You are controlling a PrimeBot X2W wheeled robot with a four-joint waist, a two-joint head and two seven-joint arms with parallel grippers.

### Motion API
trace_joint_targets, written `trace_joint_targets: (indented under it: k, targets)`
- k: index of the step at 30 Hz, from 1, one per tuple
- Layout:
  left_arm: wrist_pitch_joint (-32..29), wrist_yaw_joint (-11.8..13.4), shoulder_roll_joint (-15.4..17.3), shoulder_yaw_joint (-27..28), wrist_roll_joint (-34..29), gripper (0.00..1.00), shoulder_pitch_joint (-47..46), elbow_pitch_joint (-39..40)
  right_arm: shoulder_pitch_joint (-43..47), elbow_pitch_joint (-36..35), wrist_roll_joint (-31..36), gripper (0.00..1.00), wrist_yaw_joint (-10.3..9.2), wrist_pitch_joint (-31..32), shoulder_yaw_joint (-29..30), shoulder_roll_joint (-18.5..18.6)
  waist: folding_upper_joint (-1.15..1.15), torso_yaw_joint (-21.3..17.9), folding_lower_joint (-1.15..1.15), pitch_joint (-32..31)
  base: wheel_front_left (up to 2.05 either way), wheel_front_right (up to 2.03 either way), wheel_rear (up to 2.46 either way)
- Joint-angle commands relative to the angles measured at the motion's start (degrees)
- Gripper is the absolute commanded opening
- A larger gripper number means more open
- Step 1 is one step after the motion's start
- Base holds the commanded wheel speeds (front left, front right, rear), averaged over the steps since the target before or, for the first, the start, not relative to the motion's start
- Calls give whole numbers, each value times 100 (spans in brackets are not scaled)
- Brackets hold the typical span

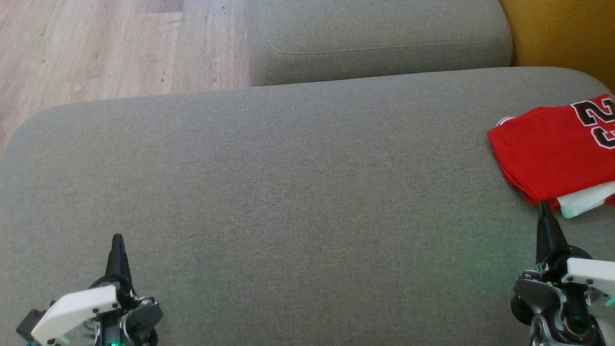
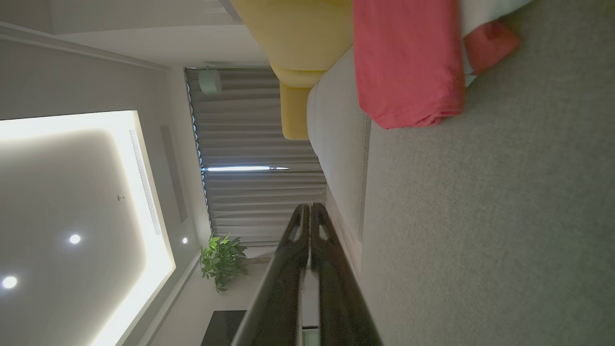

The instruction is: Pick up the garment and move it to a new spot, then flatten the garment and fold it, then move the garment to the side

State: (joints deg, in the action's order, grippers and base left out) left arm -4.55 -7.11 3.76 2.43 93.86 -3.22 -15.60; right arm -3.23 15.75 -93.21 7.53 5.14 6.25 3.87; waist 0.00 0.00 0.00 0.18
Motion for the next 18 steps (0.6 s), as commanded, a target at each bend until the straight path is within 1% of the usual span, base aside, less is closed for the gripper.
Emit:
trace_joint_targets:
  k: [1, 18]
  targets:
    - [-50, -37, 41, 230, -21, 0, -281, 163, -284, -180, 1, 0, -4, 35, -97, -9, 0, 0, 0, 0, 0, 0, 0]
    - [-76, -37, 18, 262, -48, 0, -284, 161, -286, -178, 22, 0, -4, 55, -73, -26, 0, 0, 0, 0, 0, 0, 0]
